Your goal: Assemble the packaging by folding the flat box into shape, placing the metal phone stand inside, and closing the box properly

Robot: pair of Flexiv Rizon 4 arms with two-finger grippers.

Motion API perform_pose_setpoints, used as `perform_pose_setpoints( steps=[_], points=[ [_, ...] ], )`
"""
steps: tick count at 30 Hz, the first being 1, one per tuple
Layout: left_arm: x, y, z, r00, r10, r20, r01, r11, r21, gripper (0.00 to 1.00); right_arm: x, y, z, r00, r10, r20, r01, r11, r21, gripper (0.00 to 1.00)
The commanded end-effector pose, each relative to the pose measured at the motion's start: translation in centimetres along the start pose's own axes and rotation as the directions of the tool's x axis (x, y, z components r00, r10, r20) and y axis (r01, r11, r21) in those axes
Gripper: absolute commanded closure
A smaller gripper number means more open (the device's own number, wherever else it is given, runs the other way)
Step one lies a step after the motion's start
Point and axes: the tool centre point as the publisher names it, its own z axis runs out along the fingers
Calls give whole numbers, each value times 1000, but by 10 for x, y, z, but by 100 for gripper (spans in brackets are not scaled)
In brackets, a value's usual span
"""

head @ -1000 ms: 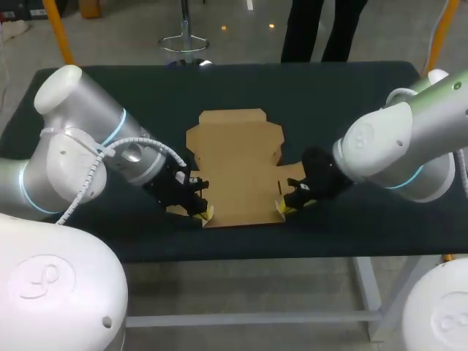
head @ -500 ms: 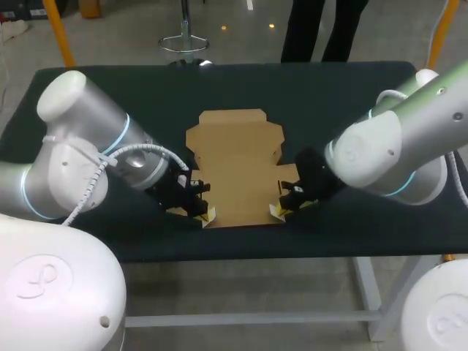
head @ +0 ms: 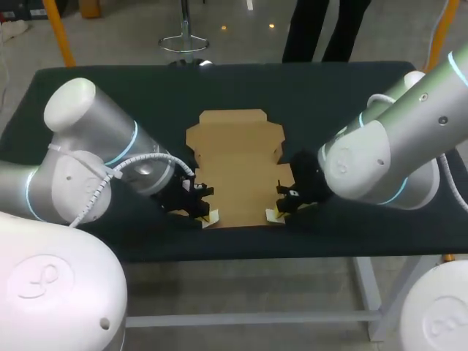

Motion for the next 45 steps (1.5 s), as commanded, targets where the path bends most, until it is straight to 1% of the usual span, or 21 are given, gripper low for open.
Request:
perform_pose_setpoints(
  steps=[1,7,16,23,25,27,28,30,34,40,45],
  points=[
    [2,1,8,999,-9,49,8,1000,20,100,1,-1,8,998,5,65,-5,1000,-4,100],
    [1,3,12,996,-14,83,11,999,43,100,-2,-2,12,996,18,87,-18,1000,2,100],
    [0,4,19,985,-42,168,30,997,74,100,-5,-3,15,994,29,101,-30,1000,8,100],
    [0,2,20,981,-61,186,50,997,64,100,-7,-3,16,994,36,106,-38,999,13,100],
    [2,2,15,986,-58,159,49,997,57,100,-7,-3,11,995,41,93,-42,999,3,100],
    [3,1,10,985,-59,160,49,997,61,100,-6,-2,5,996,42,74,-42,999,-5,100],
    [4,0,5,989,-53,140,45,997,58,100,-5,-1,-1,998,41,56,-41,999,-10,100],
    [6,-1,-3,990,-48,130,41,997,60,100,-3,0,-10,999,37,34,-37,999,-19,100],
    [9,-5,-20,996,-27,85,23,998,55,100,-3,5,-25,999,28,-24,-29,999,-28,100],
    [9,-16,-38,998,-26,59,22,998,63,100,-5,14,-44,996,24,-82,-27,999,-37,100],
    [10,-25,-55,1000,-12,8,11,998,62,100,-7,21,-61,990,17,-143,-24,999,-46,100]
  ],
)
